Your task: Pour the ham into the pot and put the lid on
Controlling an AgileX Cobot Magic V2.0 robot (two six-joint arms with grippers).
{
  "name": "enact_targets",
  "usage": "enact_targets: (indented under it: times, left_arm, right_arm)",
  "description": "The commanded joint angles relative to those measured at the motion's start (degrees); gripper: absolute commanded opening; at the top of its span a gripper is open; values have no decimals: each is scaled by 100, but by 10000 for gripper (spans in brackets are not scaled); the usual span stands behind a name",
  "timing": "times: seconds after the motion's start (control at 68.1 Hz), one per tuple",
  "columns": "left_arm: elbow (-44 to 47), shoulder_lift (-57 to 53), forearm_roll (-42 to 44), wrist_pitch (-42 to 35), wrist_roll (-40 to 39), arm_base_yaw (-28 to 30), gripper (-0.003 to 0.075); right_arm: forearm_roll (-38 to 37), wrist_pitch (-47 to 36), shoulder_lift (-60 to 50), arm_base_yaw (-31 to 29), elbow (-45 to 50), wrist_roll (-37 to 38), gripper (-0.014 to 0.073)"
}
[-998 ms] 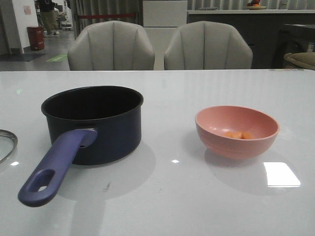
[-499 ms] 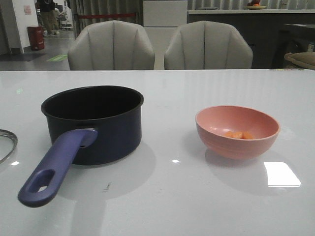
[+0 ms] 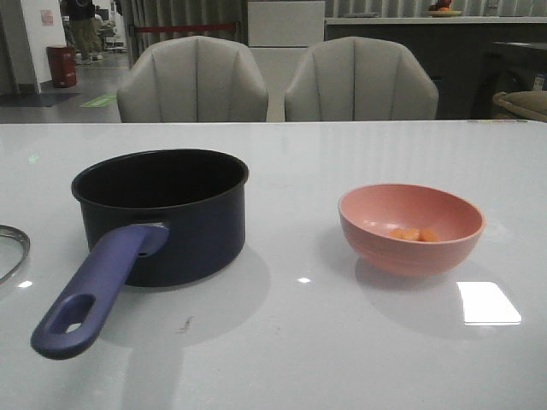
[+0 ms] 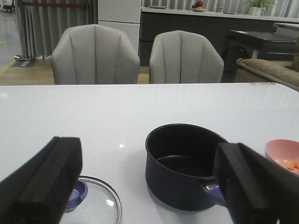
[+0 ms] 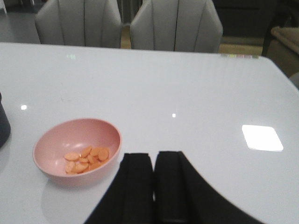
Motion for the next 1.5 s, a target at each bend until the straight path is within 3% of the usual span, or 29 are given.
enact_targets:
  times: [0.0,0.264,0.44,0.572,0.925,1.174,1.262,1.365,1.482]
  left_arm:
    - [-151,92,-59,-462,-7,-48,625]
    - [-151,92,-59,-470,-7,-48,625]
    - [-151,92,-59,-488,-7,-48,625]
    - [-151,92,-59,-497,-7,-48,625]
    - [-151,92,-59,-497,-7,-48,625]
    - [-151,92,-59,-497,-7,-48,625]
    - [-151,92,-59,-497,-7,-48,625]
    - [-151,92,-59,-497,-7,-48,625]
    - [-151,92,-59,-497,-7,-48,625]
  right_arm:
    - [-91,-291,408,0,-226,-65,146]
    - [-10,-430,1617,0,-594,-56,181]
    - [315,-408,3177,3,-1431,28,426]
    - [671,-129,4271,8,-2144,33,498]
    - [938,573,7033,369,-3950,33,491]
    - [969,897,8199,379,-4788,33,485]
    - [995,1078,8459,379,-4978,33,425]
    - [1101,1212,8647,379,-5134,33,274]
    - [1280,1223,8636,379,-5158,33,160]
